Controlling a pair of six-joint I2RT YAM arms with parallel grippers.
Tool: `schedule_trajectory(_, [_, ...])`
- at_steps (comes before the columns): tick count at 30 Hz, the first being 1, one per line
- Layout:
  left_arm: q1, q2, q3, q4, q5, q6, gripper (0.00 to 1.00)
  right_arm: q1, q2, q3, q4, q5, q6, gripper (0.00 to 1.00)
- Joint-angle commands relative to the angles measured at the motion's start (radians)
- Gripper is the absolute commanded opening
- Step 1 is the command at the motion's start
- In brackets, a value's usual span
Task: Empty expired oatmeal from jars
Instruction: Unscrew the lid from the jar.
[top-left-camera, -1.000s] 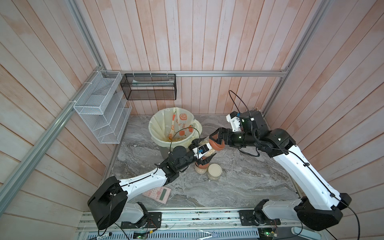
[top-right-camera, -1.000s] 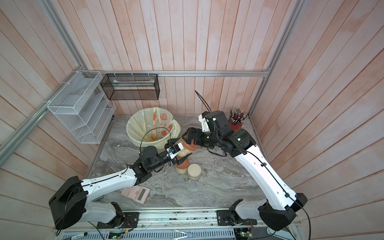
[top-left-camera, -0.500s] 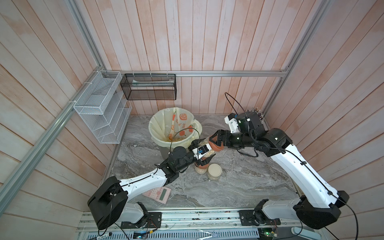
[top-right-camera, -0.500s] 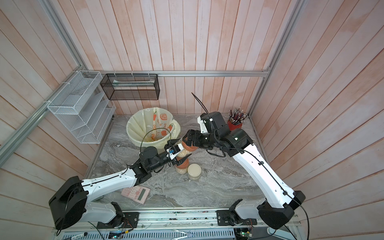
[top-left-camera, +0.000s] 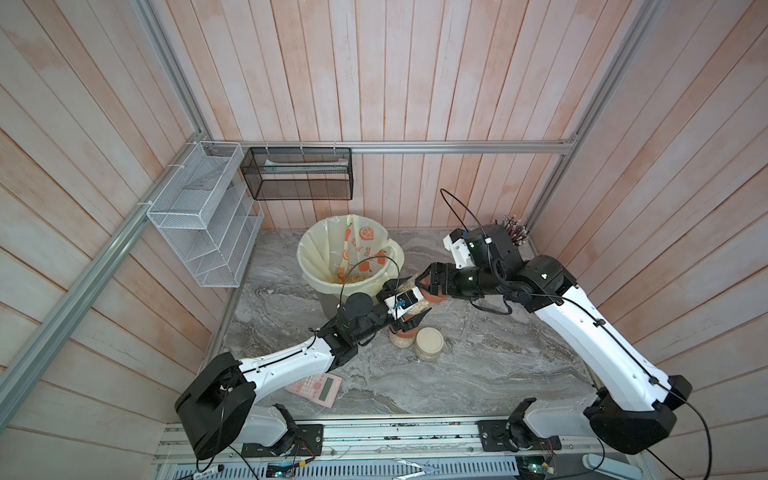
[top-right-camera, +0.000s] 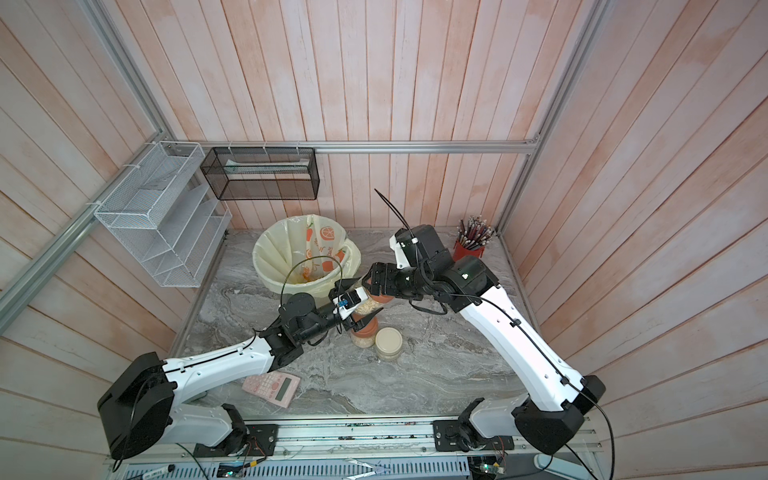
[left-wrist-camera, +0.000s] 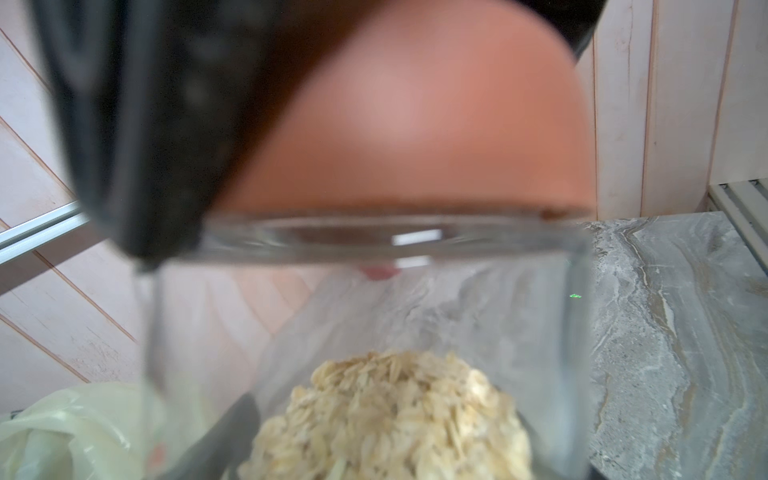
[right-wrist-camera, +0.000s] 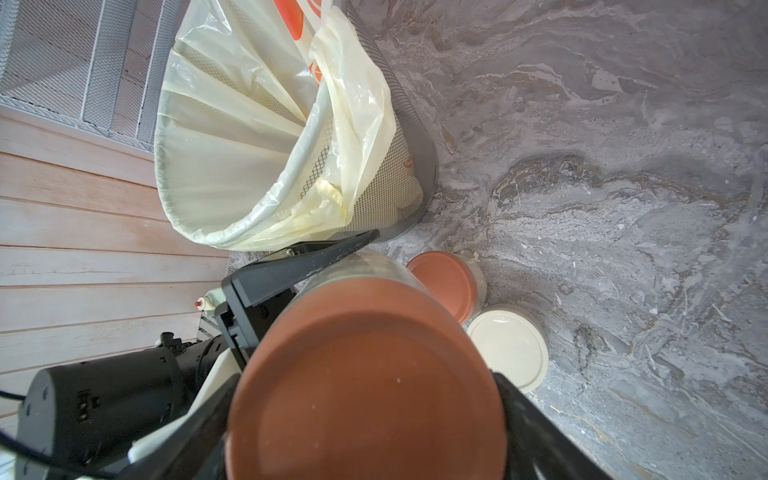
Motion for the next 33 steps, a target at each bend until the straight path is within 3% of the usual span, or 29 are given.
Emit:
schedule_trajectory(1, [-0.003,-0.014,0.014,0.095,0.025,-0.013,0.08,0.015,0.011,0.036,-0.038,0.006,-0.05,0.79])
schedule_trajectory(6, [0.027,-0.032,-0.004,0.113,0.149,-0.096,0.07,0.019,-0.016,0.027,0.038,-0.065,-0.24,0.66])
schedule_trajectory(11, [0.054,-0.041,-0.004,0.103,0.32,-0.183,0.06,0.019,-0.03,0.0,0.12,-0.198,-0.484,0.61])
schedule_trajectory(15, [0.054,-0.044,0.009,0.054,0.376,-0.187,0.06,0.02,-0.043,-0.02,0.116,-0.33,-0.677,0.59])
schedule_trajectory(19, [0.055,-0.046,0.003,0.048,0.386,-0.19,0.05,0.017,-0.031,0.007,0.075,-0.334,-0.806,0.49])
schedule_trajectory(27, [0.056,-0.062,-0.006,0.045,0.436,-0.212,0.03,0.005,-0.044,0.02,0.044,-0.355,-0.978,0.51])
schedule_trajectory(33, [0.058,-0.066,-0.018,0.072,0.493,-0.231,0.03,-0.052,-0.038,0.047,0.001,-0.487,-1.117,0.54])
